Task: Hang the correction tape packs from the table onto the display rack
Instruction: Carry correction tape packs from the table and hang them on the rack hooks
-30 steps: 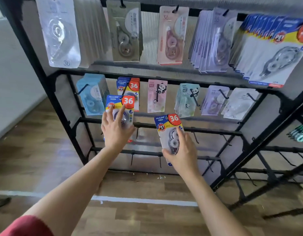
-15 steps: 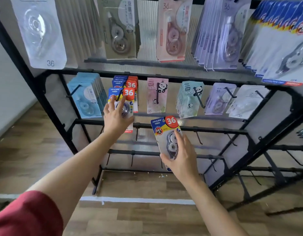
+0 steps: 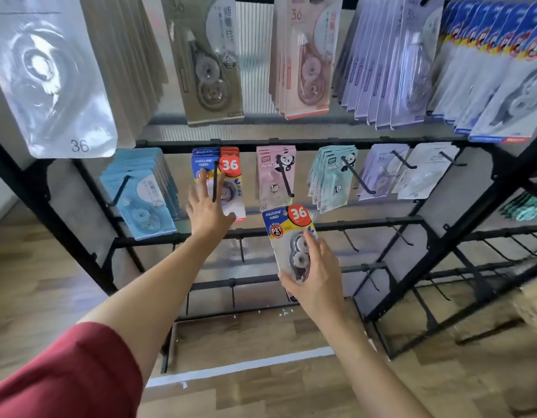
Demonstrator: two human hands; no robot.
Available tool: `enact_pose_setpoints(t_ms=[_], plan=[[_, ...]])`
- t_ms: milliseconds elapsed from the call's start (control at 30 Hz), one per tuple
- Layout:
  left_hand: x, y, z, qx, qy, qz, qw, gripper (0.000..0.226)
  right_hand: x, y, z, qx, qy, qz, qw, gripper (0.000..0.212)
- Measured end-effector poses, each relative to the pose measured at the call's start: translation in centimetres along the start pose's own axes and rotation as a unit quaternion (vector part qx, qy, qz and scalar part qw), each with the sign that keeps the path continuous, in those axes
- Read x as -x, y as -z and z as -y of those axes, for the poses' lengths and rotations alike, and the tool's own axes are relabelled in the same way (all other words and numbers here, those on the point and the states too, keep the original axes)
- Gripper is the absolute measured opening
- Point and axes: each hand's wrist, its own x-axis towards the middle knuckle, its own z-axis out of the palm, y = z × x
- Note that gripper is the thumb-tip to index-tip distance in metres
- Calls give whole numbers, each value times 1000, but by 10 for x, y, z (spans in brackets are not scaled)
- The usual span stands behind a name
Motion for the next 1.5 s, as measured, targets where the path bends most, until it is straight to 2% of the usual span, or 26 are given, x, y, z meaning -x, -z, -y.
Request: enact_pose_setpoints(t_ms=[100,267,467,567,667,800,1067,1500], plan=[[4,8,6,23,-9,0,1000,92,3,-3,8,-5,-9,-8,1000,83],[34,20,38,50,-12,-56,997,84,16,-13,24,-37,-5,-30,999,83],[69,29,76,38,-18,-73,996,73,29,-31,76,-53,69,-91,992,82],[80,32,91,32,-5,-65,997,71,24,-41,99,-22,87,-86,992,83],[83,36,100,30,-3,-66,997,71,21,-52,105,2,60,-70,996,83],[84,39,110,24,-9,-57,998,71,15,-60,105,12,32,-88,996,83],[81,41,123,42,-2,-52,998,71,14,-78,103,12,39,-135,990,84],[70,39,127,14,-22,-28,999,72,-85,-101,108,52,-3,-59,997,80]])
